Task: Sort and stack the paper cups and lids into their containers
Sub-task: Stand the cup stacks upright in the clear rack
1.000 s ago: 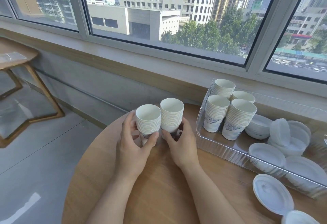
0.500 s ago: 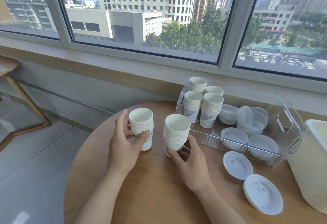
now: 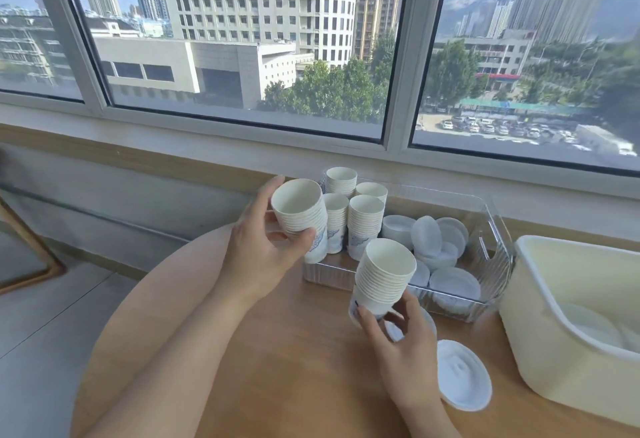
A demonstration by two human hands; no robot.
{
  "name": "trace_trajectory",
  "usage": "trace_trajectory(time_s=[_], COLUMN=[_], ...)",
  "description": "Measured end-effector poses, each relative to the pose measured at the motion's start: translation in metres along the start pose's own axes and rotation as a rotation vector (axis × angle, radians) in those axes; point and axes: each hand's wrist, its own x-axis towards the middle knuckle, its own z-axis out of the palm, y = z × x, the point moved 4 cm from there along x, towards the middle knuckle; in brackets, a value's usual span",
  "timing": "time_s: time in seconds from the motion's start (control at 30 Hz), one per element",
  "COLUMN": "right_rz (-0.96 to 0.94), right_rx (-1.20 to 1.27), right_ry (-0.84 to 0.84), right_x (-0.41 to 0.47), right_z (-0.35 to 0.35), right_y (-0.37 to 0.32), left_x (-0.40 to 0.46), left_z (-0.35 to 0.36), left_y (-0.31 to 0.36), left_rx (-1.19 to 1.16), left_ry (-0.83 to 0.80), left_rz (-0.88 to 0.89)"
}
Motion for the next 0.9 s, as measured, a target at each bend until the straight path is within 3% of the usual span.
trace_trajectory(time_s=[0.2, 0.4, 0.9], right_rz=[-0.022, -0.035, -0.017], right_rx=[0.033, 0.053, 0.056], right_ry=[0.049, 0.036, 0.045], right_x=[0.006, 0.009, 0.009], right_z=[-0.006, -0.006, -0.007], right_y=[0.002, 0.005, 0.003], left_x=[0.014, 0.018, 0.006], left_z=[0.043, 0.053, 0.073], left_y=[-0.006, -0.01, -0.039], left_rx=[0.176, 0.383, 0.589], left_ry=[-0.044, 0.08, 0.103], left_rz=[0.049, 0.086, 0.174])
